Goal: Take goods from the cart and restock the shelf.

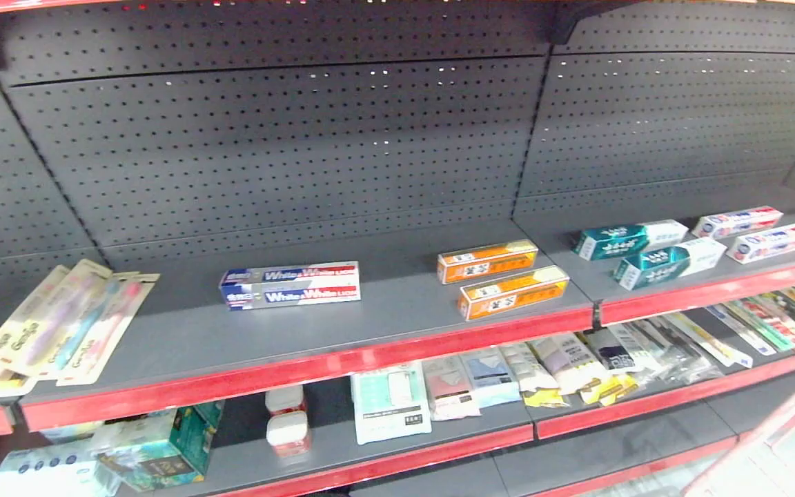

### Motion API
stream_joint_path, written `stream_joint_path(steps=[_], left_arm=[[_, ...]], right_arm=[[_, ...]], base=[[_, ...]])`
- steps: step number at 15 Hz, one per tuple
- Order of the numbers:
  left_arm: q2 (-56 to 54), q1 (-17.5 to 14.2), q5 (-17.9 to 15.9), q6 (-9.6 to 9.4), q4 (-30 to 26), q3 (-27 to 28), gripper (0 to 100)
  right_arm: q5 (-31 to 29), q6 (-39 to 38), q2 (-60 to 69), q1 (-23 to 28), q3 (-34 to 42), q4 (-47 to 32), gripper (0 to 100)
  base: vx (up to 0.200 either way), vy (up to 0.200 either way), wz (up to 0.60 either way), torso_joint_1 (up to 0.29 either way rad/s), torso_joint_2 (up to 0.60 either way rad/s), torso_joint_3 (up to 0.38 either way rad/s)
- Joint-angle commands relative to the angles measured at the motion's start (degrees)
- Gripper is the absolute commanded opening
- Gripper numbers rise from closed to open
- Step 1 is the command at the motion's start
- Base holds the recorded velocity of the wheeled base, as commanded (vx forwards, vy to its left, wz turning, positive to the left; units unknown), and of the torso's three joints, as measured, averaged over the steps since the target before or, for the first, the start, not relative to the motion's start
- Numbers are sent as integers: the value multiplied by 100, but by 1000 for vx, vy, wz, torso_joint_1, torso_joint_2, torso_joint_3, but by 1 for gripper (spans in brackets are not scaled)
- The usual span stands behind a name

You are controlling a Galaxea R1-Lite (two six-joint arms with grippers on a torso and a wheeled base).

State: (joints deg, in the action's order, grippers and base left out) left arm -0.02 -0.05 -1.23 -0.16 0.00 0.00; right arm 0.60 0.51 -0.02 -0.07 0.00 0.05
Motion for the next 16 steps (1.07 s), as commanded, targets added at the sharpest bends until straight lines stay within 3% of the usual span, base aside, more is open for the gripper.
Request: stream_joint_path(steps=[1, 13, 16], left_arm=[[2, -4, 0, -2, 0, 0, 100], [2, -4, 0, -2, 0, 0, 100], [2, -4, 0, -2, 0, 0, 100]], right_arm=[[2, 2, 2, -1, 0, 4, 0], [2, 2, 2, -1, 0, 4, 0], [2, -7, 2, -1, 0, 4, 0]], base=[[0, 0, -600, 22, -2, -7], [0, 0, -600, 4, 4, 2], [0, 0, 0, 0, 0, 0]])
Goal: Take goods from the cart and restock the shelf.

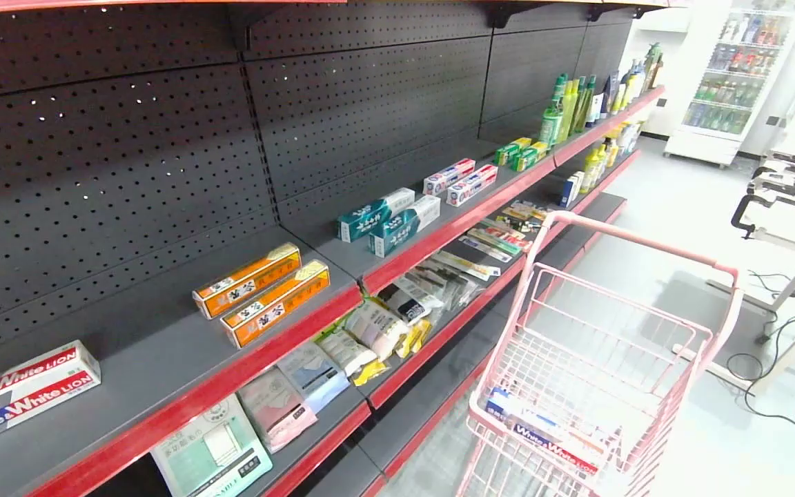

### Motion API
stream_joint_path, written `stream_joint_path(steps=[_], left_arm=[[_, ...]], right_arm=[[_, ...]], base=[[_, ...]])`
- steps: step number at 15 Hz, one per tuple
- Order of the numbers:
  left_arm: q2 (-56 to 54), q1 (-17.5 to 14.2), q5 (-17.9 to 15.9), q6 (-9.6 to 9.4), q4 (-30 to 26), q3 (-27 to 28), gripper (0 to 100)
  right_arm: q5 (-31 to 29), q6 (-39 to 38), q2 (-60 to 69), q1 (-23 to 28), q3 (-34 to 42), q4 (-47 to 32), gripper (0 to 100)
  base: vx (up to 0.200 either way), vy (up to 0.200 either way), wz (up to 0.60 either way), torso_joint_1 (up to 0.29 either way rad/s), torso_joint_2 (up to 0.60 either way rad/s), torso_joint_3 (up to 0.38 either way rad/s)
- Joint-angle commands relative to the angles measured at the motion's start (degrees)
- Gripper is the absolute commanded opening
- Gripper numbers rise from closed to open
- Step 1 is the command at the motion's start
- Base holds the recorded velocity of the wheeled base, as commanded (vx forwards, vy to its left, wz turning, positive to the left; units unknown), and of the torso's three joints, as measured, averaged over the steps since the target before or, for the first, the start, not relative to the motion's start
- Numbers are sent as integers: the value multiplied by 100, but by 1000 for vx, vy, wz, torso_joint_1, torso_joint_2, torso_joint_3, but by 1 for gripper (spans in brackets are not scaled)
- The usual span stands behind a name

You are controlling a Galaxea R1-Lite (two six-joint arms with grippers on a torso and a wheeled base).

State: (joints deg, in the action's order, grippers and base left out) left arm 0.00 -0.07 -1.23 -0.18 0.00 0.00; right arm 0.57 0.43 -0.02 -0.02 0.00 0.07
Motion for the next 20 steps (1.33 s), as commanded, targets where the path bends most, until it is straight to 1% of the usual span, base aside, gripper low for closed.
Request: stream_joint_path(steps=[1, 18, 20], left_arm=[[0, -1, 0, 1, 0, 0, 100], [0, -1, 0, 1, 0, 0, 100], [0, -1, 0, 1, 0, 0, 100]], right_arm=[[4, 1, 2, -6, 0, 1, 0], [13, -8, 2, -6, 0, 1, 0], [22, -8, 2, -6, 0, 1, 0]], base=[[0, 0, 0, 0, 0, 0], [0, 0, 0, 0, 0, 0], [0, 0, -600, 2, 0, 2]])
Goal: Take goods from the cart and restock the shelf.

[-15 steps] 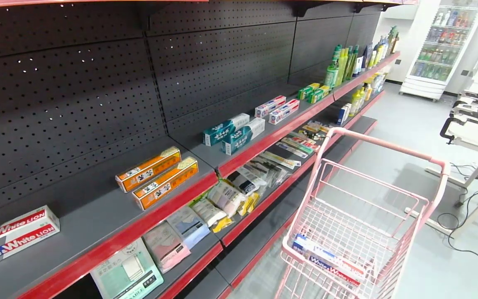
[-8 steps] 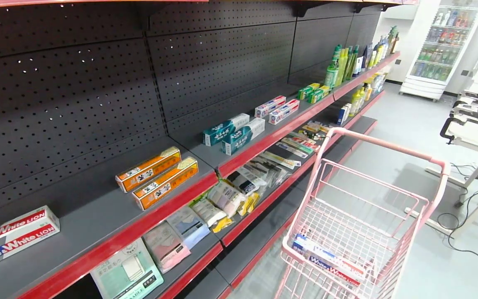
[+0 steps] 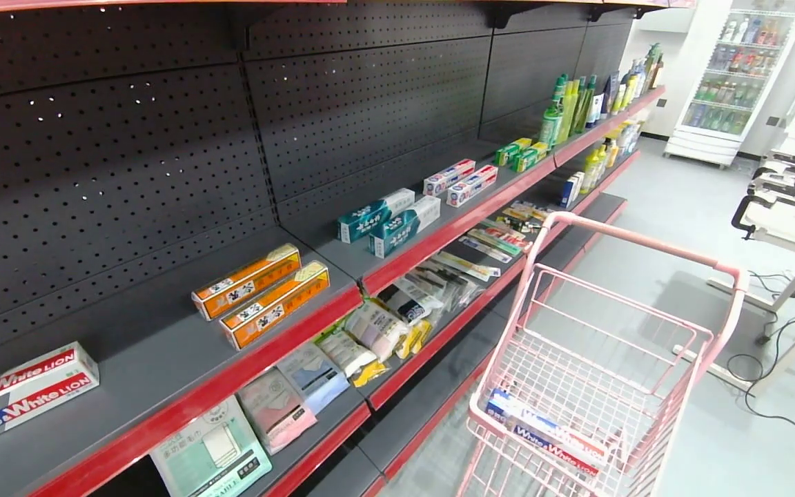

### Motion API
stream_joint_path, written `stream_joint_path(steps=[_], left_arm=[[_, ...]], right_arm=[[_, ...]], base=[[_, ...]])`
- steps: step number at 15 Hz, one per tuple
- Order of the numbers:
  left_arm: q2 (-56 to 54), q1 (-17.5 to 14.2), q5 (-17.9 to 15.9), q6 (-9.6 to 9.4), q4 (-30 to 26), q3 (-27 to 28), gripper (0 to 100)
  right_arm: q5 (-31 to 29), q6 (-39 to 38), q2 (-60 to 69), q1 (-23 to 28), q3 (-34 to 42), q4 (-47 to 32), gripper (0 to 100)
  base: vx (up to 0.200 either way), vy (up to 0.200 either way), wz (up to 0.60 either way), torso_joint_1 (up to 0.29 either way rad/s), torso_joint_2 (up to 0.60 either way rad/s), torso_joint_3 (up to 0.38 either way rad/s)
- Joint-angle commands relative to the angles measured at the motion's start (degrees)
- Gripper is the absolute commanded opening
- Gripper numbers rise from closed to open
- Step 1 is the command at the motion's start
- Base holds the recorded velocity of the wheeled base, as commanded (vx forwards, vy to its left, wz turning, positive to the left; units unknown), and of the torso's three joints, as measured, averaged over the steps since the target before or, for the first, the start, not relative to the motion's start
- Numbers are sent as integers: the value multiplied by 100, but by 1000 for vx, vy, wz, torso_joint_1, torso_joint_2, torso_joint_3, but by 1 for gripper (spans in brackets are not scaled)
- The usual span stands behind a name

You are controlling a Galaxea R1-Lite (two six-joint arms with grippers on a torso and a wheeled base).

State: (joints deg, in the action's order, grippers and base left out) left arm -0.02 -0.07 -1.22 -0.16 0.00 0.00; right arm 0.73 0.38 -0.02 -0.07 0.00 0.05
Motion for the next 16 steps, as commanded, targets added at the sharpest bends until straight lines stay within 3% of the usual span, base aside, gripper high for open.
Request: stream_joint_path(steps=[1, 8, 9, 10, 11, 14, 16], left_arm=[[2, -1, -1, -2, 0, 0, 100], [2, -1, -1, -2, 0, 0, 100], [2, -1, -1, -2, 0, 0, 100], [2, -1, -1, -2, 0, 0, 100], [2, -1, -1, -2, 0, 0, 100], [2, -1, -1, 16, 0, 0, 100], [2, -1, -1, 16, 0, 0, 100]], right_arm=[[-3, -3, 2, -1, 0, 4, 0], [85, -108, -147, -10, -18, -14, 0], [67, -143, -929, -37, -949, -40, 0], [-108, -653, -2379, 42, -2092, 13, 0], [-56, -846, -2933, 7, -2628, -84, 0], [525, -829, -5403, 25, -2874, 101, 0], [797, -504, -7512, 236, -2936, 1393, 0]], base=[[0, 0, -600, 2, 2, 2], [0, 0, 0, 0, 0, 0], [0, 0, 0, 0, 0, 0], [0, 0, 0, 0, 0, 0], [0, 0, 0, 0, 0, 0], [0, 0, 0, 0, 0, 0], [0, 0, 0, 0, 0, 0]])
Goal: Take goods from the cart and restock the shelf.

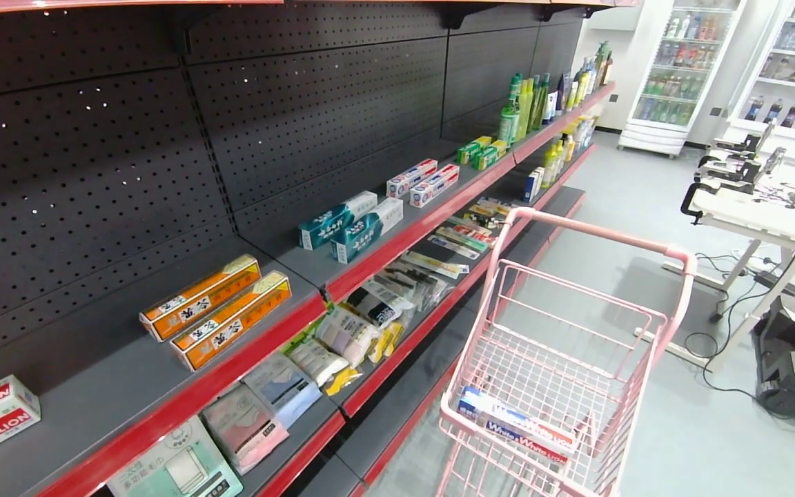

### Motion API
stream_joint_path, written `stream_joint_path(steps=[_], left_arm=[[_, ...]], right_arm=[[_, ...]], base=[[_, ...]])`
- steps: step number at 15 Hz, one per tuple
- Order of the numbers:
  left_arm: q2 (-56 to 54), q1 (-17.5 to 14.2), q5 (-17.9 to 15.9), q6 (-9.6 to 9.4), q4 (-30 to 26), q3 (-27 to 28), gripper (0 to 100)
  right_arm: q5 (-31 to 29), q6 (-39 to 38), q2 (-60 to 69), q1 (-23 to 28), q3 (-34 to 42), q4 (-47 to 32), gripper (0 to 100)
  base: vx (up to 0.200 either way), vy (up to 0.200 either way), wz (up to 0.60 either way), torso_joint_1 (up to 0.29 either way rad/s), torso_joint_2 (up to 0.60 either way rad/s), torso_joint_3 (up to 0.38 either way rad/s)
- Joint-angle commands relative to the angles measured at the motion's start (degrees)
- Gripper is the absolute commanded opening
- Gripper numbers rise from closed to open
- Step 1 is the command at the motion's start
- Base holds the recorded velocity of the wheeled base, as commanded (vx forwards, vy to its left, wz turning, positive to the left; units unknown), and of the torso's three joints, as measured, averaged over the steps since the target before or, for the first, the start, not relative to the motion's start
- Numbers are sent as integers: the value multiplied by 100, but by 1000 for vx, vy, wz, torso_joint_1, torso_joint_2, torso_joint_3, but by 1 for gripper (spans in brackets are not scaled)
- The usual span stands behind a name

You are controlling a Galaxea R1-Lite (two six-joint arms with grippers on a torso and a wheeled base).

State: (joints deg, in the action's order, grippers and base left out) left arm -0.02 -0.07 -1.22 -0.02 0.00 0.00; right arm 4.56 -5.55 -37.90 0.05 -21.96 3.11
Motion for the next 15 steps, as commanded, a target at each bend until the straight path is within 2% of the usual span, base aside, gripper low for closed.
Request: stream_joint_path(steps=[1, 3, 5, 7, 9, 10, 12, 15], left_arm=[[2, -1, -1, 2, 0, 0, 100], [2, -1, -1, 2, 0, 0, 100], [2, -1, -1, 2, 0, 0, 100], [2, -1, -1, 2, 0, 0, 100], [2, -1, -1, 2, 0, 0, 100], [2, -1, -1, 2, 0, 0, 100], [2, -1, -1, 2, 0, 0, 100], [2, -1, -1, 2, 0, 0, 100]], right_arm=[[748, 572, -4533, 303, -740, 1500, 0], [1662, 2031, -5658, 610, -837, 1790, 0], [2207, 3481, -6449, 769, -1004, 1825, 0], [2664, 3754, -6845, 496, -1162, 1816, 0], [2875, 3798, -7082, 109, -1197, 1816, 0], [2884, 4070, -7372, -93, -1320, 1816, 0], [2928, 4633, -7776, -119, -1346, 1816, 0], [2919, 4712, -7908, -66, -1109, 1799, 0]], base=[[0, 0, 0, 0, 0, 0], [0, 0, 0, 0, 0, 0], [0, 0, 0, 0, 0, 0], [0, 0, 0, 0, 0, 0], [0, 0, 0, 0, 0, 0], [0, 0, 0, 0, 0, 0], [0, 0, 0, 0, 0, 0], [0, 0, 0, 0, 0, 0]])
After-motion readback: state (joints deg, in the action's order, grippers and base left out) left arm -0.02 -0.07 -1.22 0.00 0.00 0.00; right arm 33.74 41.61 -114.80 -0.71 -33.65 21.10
